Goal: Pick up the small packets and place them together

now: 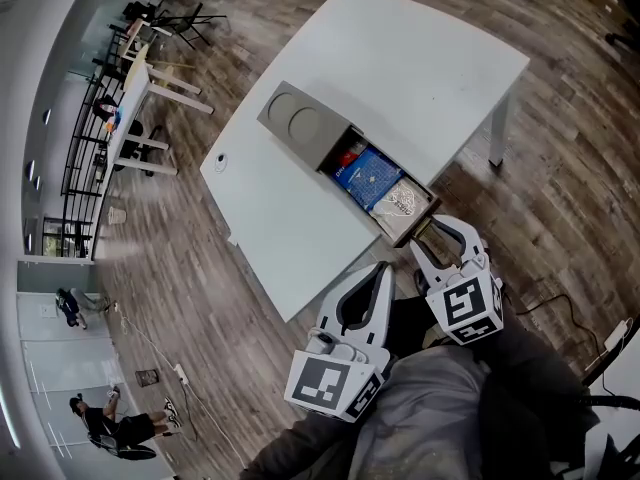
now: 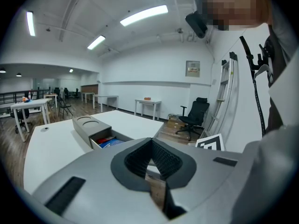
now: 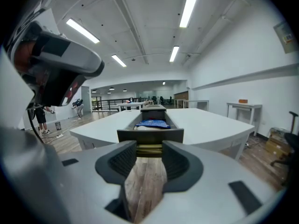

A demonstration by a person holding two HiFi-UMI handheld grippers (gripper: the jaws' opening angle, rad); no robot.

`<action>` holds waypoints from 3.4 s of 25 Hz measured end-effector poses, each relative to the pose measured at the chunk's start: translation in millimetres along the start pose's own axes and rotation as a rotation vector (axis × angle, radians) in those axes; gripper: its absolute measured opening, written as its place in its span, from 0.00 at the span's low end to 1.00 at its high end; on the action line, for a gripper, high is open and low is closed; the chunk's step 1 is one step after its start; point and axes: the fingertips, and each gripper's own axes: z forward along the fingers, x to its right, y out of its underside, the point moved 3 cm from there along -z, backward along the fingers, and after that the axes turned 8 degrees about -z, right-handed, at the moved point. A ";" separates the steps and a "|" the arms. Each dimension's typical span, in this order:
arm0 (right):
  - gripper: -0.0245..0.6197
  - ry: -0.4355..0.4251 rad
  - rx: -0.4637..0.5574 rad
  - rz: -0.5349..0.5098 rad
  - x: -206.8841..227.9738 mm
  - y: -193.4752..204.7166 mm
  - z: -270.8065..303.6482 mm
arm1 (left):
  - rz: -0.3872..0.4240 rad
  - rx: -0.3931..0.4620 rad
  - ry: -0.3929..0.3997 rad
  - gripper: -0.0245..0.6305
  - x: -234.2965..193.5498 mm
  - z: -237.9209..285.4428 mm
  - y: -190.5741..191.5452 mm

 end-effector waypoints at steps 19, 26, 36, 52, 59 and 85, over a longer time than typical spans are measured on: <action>0.31 -0.111 -0.001 -0.011 1.1 -2.9 -16.2 | -0.075 0.059 -0.078 0.04 21.4 -12.8 -16.3; 0.31 -0.168 0.019 -0.126 7.7 -58.0 -45.9 | -0.098 0.173 -0.061 0.04 31.5 -18.2 -66.0; 0.31 -0.237 0.042 -0.313 0.6 -79.4 -47.8 | -0.153 0.257 -0.114 0.04 23.0 -22.6 -69.0; 0.31 -0.268 -0.160 -0.563 5.9 -75.0 58.9 | -0.250 0.253 -0.148 0.04 -85.0 12.5 -88.3; 0.44 -0.392 -0.333 -0.617 -3.0 -53.7 101.0 | -0.301 0.225 -0.126 0.04 -132.6 38.6 -92.4; 0.09 -0.494 -0.433 -0.748 2.1 -73.1 115.7 | -0.357 0.170 -0.101 0.04 -171.2 69.6 -91.9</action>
